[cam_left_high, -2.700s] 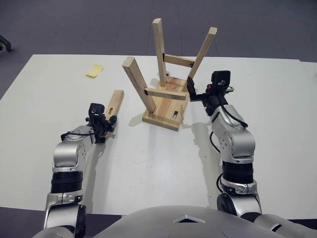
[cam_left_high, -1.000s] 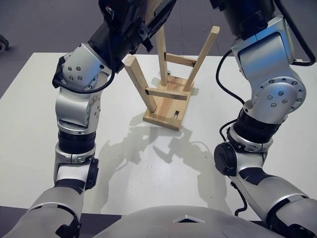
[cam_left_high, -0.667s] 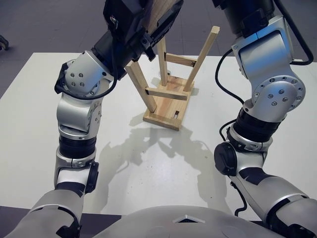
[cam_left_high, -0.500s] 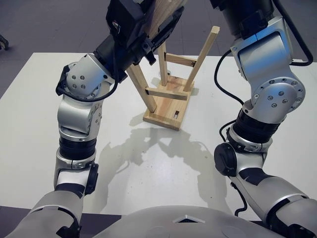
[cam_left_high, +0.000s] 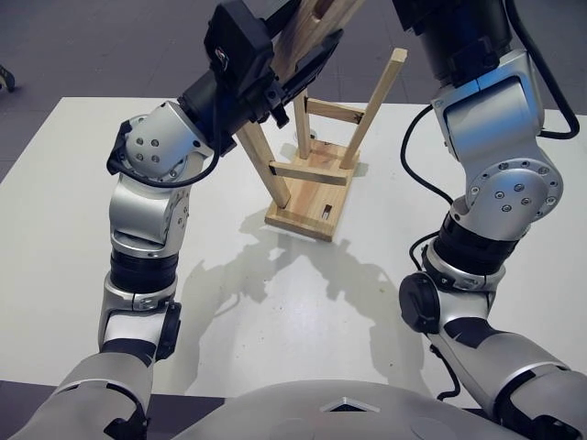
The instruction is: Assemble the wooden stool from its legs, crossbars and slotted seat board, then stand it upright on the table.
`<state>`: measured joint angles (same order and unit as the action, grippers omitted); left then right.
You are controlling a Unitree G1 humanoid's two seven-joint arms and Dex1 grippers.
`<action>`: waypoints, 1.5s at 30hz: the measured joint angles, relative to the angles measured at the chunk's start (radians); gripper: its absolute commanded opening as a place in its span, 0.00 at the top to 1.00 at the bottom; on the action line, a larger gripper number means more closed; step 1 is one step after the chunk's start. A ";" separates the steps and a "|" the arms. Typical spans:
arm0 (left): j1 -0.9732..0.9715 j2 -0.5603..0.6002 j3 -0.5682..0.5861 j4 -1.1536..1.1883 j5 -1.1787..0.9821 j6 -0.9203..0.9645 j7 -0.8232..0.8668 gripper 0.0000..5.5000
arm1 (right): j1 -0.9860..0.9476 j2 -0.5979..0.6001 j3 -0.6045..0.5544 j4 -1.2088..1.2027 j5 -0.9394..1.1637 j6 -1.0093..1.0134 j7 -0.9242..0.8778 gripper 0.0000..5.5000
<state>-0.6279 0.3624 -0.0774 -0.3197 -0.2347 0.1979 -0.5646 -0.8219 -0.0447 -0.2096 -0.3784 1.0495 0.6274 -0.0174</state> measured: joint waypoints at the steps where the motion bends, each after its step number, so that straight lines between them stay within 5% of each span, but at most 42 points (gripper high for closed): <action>1: 0.000 0.000 -0.001 0.000 0.001 0.000 0.000 0.63 | 0.001 -0.001 0.001 0.000 0.000 -0.001 -0.001 0.81; 10: 0.001 -0.009 -0.006 0.000 0.017 0.000 0.005 0.63 | 0.003 -0.008 0.004 0.004 0.002 -0.007 -0.001 0.81; 28: -0.010 -0.060 0.026 -0.055 -0.055 0.107 0.040 0.06 | 0.039 -0.088 -0.029 0.037 -0.024 -0.045 0.023 0.81; 33: -0.061 -0.041 0.238 -0.086 -0.275 0.236 0.105 0.02 | 0.013 -0.162 -0.099 0.054 -0.069 -0.097 0.021 0.81; 37: -0.156 -0.005 0.517 0.003 -0.461 0.277 0.268 0.02 | 0.064 -0.239 -0.122 -0.006 -0.208 -0.151 0.007 0.81; 40: -0.060 0.089 0.520 0.107 -0.289 0.217 0.311 0.02 | 0.179 -0.267 -0.113 -0.089 -0.282 -0.144 -0.025 0.81; 45: 0.274 0.095 0.341 0.320 0.042 0.068 0.362 0.02 | 0.359 -0.276 -0.051 -0.211 -0.395 -0.092 -0.076 0.81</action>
<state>-0.3538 0.4577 0.2636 0.0004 -0.1923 0.2655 -0.2022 -0.4631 -0.3204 -0.2608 -0.5899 0.6543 0.5359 -0.0934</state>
